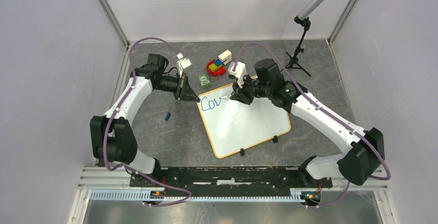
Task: Write a sentence on the whiteboard
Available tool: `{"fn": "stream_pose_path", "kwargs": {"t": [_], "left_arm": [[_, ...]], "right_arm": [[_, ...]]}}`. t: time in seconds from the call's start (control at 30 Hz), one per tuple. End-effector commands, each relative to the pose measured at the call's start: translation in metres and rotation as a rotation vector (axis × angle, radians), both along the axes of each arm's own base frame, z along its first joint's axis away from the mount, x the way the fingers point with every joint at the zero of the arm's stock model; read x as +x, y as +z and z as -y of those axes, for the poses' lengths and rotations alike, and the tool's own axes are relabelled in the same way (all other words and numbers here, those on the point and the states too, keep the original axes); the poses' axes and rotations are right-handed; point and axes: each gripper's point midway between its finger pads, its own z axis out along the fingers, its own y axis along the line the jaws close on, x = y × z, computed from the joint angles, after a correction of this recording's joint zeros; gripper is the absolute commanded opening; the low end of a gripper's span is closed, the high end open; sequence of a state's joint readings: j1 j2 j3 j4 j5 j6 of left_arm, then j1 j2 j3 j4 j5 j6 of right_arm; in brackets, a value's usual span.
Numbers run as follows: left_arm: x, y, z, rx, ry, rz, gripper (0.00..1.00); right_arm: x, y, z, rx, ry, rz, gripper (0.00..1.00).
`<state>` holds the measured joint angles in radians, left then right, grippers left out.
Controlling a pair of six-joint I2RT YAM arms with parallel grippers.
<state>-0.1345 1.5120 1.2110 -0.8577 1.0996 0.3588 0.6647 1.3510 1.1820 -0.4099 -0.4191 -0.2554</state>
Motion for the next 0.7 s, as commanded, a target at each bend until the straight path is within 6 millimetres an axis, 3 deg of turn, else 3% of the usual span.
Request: {"fn": "stream_pose_path", "kwargs": {"t": [0.0, 0.27, 0.67], "left_arm": [[-0.005, 0.006, 0.01, -0.007, -0.035, 0.011, 0.02], [-0.005, 0.006, 0.009, -0.004, -0.033, 0.01, 0.03], [-0.006, 0.007, 0.01, -0.006, -0.034, 0.012, 0.02]], "right_arm": [[-0.003, -0.011, 0.005, -0.006, -0.007, -0.012, 0.0], [-0.009, -0.019, 0.013, -0.031, -0.006, -0.015, 0.0], [-0.005, 0.022, 0.011, 0.01, 0.004, 0.051, 0.0]]}}
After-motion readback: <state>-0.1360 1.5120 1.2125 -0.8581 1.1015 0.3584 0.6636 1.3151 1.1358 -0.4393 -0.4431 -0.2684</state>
